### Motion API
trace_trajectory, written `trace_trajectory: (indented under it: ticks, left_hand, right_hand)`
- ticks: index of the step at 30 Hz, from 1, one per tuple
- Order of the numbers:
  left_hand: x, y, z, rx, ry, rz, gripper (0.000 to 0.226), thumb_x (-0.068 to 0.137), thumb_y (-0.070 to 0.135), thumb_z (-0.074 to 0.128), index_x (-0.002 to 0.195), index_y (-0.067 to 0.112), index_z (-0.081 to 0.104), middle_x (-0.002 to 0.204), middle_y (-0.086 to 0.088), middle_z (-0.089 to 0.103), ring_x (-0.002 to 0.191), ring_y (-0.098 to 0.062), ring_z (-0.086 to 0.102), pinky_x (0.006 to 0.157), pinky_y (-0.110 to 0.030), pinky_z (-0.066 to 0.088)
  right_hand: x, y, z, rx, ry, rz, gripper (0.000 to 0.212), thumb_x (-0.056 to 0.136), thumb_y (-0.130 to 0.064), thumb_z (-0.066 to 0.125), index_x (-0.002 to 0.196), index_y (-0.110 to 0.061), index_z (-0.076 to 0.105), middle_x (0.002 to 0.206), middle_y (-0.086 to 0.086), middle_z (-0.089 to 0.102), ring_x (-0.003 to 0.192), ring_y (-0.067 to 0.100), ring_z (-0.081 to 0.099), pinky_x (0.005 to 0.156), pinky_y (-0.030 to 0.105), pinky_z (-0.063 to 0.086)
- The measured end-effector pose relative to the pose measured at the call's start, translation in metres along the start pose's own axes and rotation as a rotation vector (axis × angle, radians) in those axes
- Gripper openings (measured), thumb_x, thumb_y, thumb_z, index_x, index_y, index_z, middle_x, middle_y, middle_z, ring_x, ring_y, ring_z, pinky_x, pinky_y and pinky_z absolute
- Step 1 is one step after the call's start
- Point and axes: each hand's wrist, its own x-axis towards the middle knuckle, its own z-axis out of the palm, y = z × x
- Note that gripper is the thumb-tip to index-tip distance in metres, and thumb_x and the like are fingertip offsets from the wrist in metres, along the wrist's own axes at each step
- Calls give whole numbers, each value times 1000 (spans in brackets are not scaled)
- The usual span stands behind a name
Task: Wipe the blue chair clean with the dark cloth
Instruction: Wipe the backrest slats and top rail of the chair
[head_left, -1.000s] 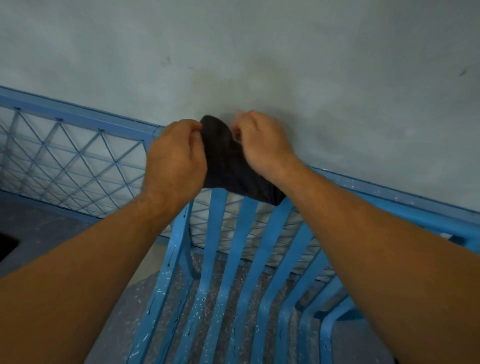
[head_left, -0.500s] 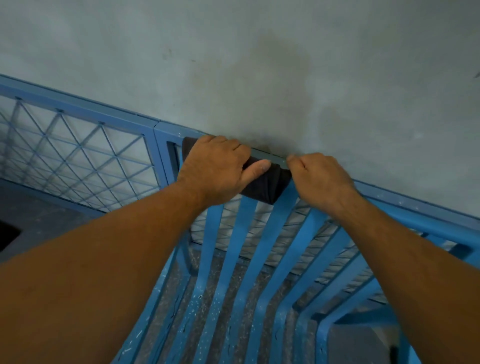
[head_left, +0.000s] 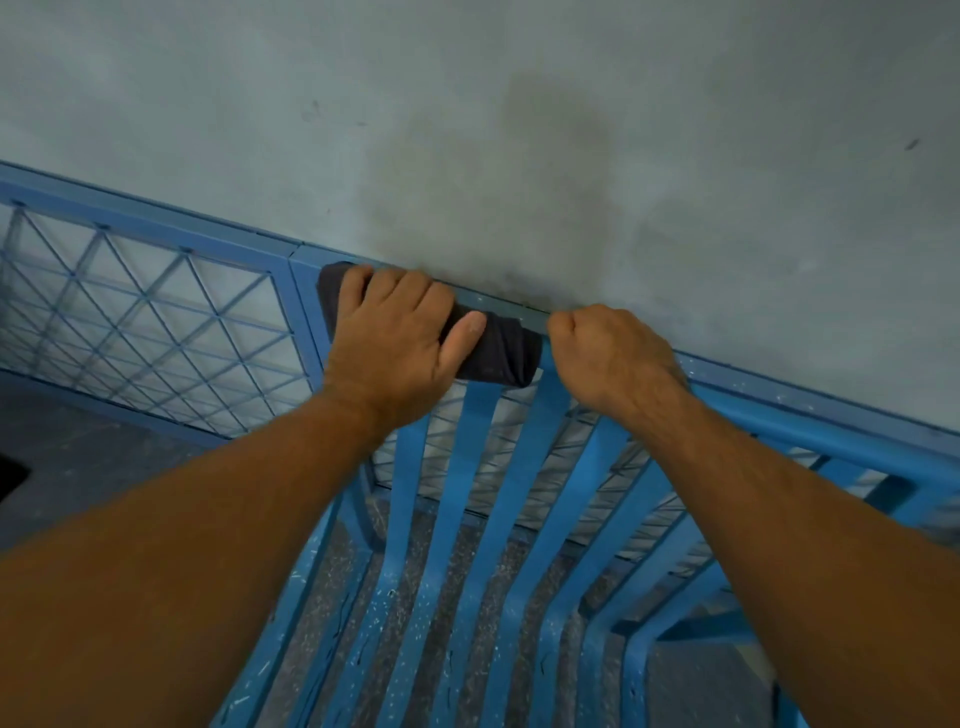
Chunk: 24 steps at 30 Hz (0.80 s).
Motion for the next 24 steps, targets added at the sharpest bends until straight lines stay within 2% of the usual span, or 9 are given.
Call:
trace_trajectory:
  ticks: [3,6,8,10,13,15,18,21,24]
  left_hand:
    - [15,-12,0,50,-38,69,56,98,51,27,72,13,59,70,-8,59,68,-29,53,74,-39,36]
    - [32,-6,-5,55,-102,-96,59,95,44,20,57,14,52,55,-7,52,51,-26,42,64,-36,33]
    - [41,3,-5,74,-182,-214,53,91,40,13,58,14,45,60,-8,51,52,-24,37,68,-40,33]
    - [43,13,-3,69,-256,-264,55,92,41,11,65,14,51,68,-8,57,60,-26,44,86,-52,35]
    - [28,20,-1,18,-112,-7,61,98,46,15,76,18,64,74,-3,63,74,-27,58,105,-59,22]
    - [25,7,-4,-55,-49,208,57,100,49,18,90,19,66,83,-3,65,78,-29,61,89,-46,39]
    - [30,-17,-4,-120,-107,340,63,97,58,13,98,20,63,87,-4,65,79,-29,60,68,-37,41]
    - [23,-29,-1,-119,-32,233,68,96,63,14,87,16,63,79,-6,63,75,-31,57,69,-39,39]
    - [14,-29,2,-123,36,-33,66,95,63,23,79,10,59,79,-12,60,80,-34,52,71,-42,36]
  right_hand:
    - [0,-1,-1,-18,-8,-6,46,98,-33,28,64,-13,51,68,4,55,59,18,48,49,27,29]
    - [-2,-2,-2,-34,-27,-21,44,100,-30,27,67,-12,51,69,4,55,60,17,48,52,29,33]
    - [-3,-2,-4,-55,-35,-32,41,101,-27,28,69,-13,50,70,2,53,61,17,47,57,30,36]
    - [-4,-3,-4,-62,-28,-33,40,101,-27,28,70,-14,50,71,1,52,62,17,48,61,31,39]
    - [-4,-3,-3,-92,-12,-43,43,101,-30,26,74,-13,54,71,0,52,65,19,51,64,33,42]
    - [-3,-3,-2,-81,12,-18,47,101,-36,25,70,-15,54,68,-1,51,61,16,48,59,32,36]
    - [-1,0,-1,-77,22,-11,48,99,-36,26,65,-15,54,69,2,55,59,16,47,52,30,30]
    - [-2,2,0,-72,36,-8,47,98,-36,28,65,-15,53,67,3,54,58,17,48,50,28,28]
    - [-3,2,1,-64,39,-20,46,97,-35,29,66,-13,54,67,5,55,58,19,48,49,29,28]
